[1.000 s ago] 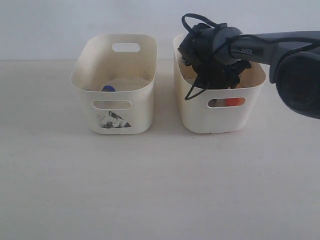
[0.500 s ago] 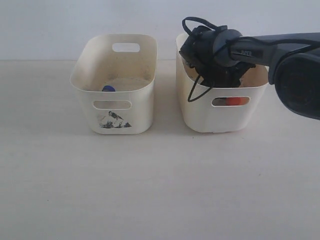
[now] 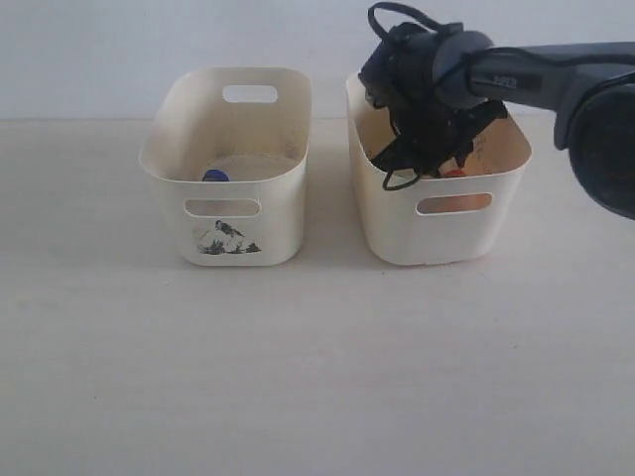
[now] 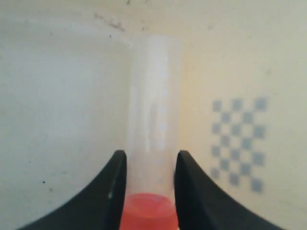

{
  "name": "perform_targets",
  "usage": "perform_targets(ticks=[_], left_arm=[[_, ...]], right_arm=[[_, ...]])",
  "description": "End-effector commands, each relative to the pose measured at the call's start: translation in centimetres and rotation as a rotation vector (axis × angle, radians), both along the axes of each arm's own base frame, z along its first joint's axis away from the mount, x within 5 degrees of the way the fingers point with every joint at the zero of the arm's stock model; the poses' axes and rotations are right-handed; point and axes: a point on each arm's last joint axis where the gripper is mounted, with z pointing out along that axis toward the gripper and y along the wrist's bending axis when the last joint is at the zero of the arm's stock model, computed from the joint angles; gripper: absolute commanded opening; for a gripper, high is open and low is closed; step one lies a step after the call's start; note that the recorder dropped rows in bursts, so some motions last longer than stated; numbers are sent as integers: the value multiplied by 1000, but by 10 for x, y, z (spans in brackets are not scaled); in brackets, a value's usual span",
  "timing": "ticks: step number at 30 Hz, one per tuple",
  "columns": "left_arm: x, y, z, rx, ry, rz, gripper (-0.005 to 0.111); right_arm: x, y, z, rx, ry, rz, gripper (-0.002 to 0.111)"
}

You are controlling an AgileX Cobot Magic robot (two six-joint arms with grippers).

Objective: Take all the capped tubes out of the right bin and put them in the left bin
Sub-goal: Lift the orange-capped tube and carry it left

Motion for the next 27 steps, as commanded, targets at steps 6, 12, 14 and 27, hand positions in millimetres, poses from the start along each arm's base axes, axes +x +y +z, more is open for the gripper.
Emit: perform_targets(ticks=[6, 12, 14, 27], left_arm=[[0, 0, 2, -23, -15, 1, 4], [0, 0, 2, -23, -15, 1, 4], [0, 0, 2, -23, -15, 1, 4], [0, 0, 2, -23, -15, 1, 4]], right_arm=[[-6, -4, 66, 83, -139, -14, 0], [-26, -3, 127, 228, -219, -23, 0], [-32, -2, 141, 285, -236, -26, 0], [-65, 76, 203, 860, -375, 204, 0]])
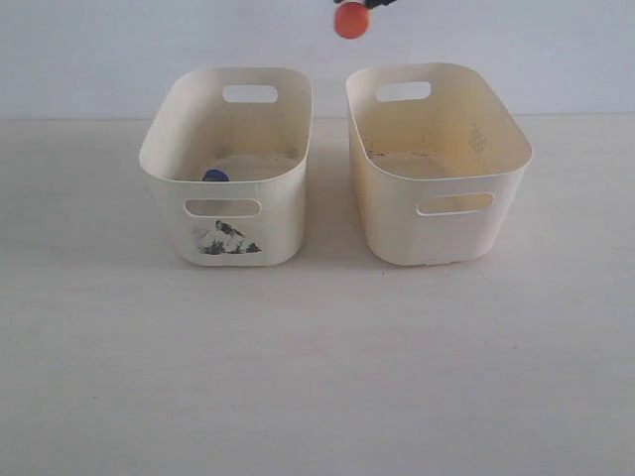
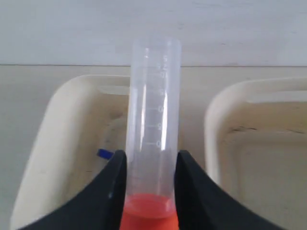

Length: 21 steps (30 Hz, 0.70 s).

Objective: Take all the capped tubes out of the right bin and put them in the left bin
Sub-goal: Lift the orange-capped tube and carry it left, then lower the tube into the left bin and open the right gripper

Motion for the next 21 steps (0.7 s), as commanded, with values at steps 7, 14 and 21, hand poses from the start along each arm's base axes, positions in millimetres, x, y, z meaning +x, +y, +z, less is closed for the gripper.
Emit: perform_targets(ticks=[7, 14, 21], left_arm=[[0, 0, 2, -23, -15, 1, 4], [0, 0, 2, -23, -15, 1, 4], [0, 0, 2, -23, -15, 1, 4]], right_arm=[[-3, 80, -45, 33, -17, 172, 0], [2, 95, -74, 21, 25, 189, 0], [5, 100, -72, 31, -49, 213, 3]])
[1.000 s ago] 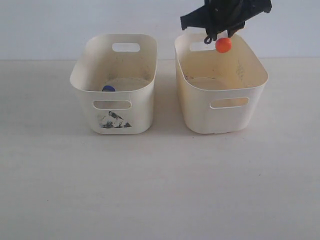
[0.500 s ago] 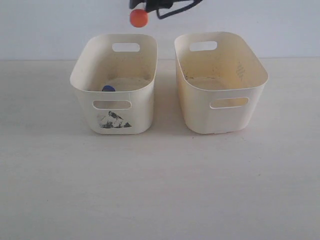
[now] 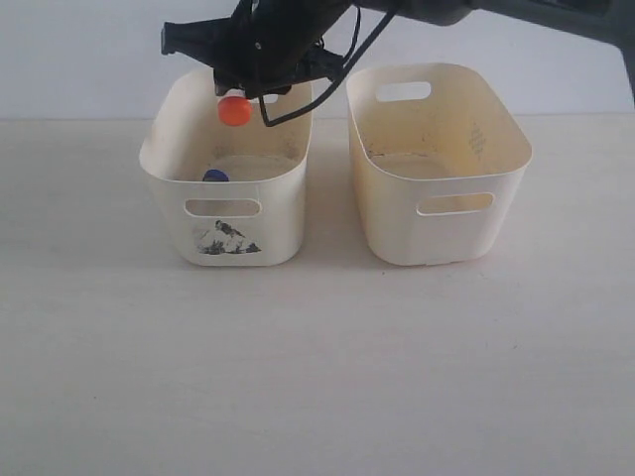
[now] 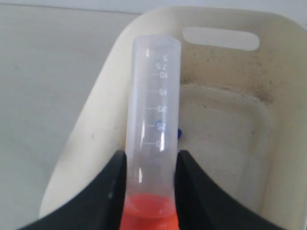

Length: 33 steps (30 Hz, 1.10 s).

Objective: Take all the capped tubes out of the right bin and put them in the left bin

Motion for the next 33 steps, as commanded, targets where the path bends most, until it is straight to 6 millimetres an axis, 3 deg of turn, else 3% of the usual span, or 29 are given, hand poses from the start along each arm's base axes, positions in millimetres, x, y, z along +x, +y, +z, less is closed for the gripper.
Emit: perform_targets(ticks=[1, 4, 8, 11, 15, 18, 26, 29, 33], left_arm=[[0, 0, 2, -23, -15, 1, 4], [0, 0, 2, -23, -15, 1, 4], [0, 0, 2, -23, -15, 1, 4], [0, 0, 2, -23, -15, 1, 4], [0, 0, 2, -23, -15, 1, 4], [0, 0, 2, -23, -15, 1, 4], [0, 0, 2, -23, -15, 1, 4], [0, 0, 2, -23, -15, 1, 4], [0, 0, 2, -23, -15, 1, 4]], right_arm=[[1, 5, 8, 7, -91, 41, 7], [2, 7, 10, 25, -113, 41, 26], [2, 7, 11, 30, -121, 40, 68], [2, 7, 10, 26, -114, 41, 80], [1, 6, 9, 15, -101, 42, 72], [1, 6, 8, 10, -92, 43, 59], [-18, -6, 12, -116, 74, 74, -1], [-27, -10, 16, -167, 128, 103, 0], [-46, -5, 37, -181, 107, 158, 0]])
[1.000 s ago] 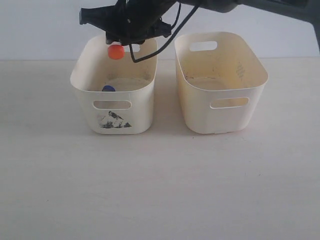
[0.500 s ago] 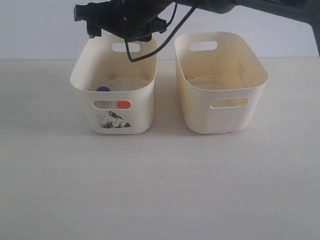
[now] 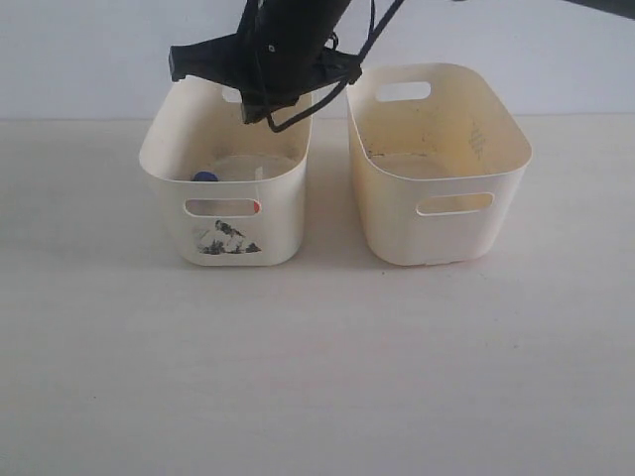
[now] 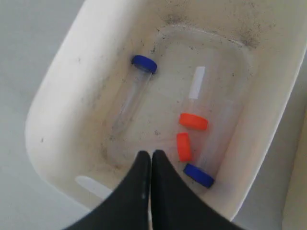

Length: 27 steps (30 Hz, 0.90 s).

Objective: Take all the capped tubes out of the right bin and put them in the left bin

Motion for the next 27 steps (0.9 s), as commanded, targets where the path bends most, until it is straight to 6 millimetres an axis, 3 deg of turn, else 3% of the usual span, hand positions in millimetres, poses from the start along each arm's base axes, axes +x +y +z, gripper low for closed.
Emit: perform_targets(ticks=[1, 5, 12, 18, 23, 27], left_arm=[[0, 0, 2, -23, -15, 1, 4], [0, 0, 2, -23, -15, 1, 4], [0, 0, 2, -23, -15, 1, 4], [0, 0, 2, -23, -15, 1, 4], [0, 0, 2, -23, -15, 1, 4], [0, 0, 2, -23, -15, 1, 4]], right_arm=[[-25, 4, 31, -17, -23, 69, 0], [-52, 16, 49, -31, -17, 136, 0], [-96, 31, 35, -189, 78, 178, 0], [-140, 13, 19, -360, 40, 171, 0], [-182, -17, 15, -551, 42, 206, 0], [-202, -34, 10, -564, 68, 221, 0]])
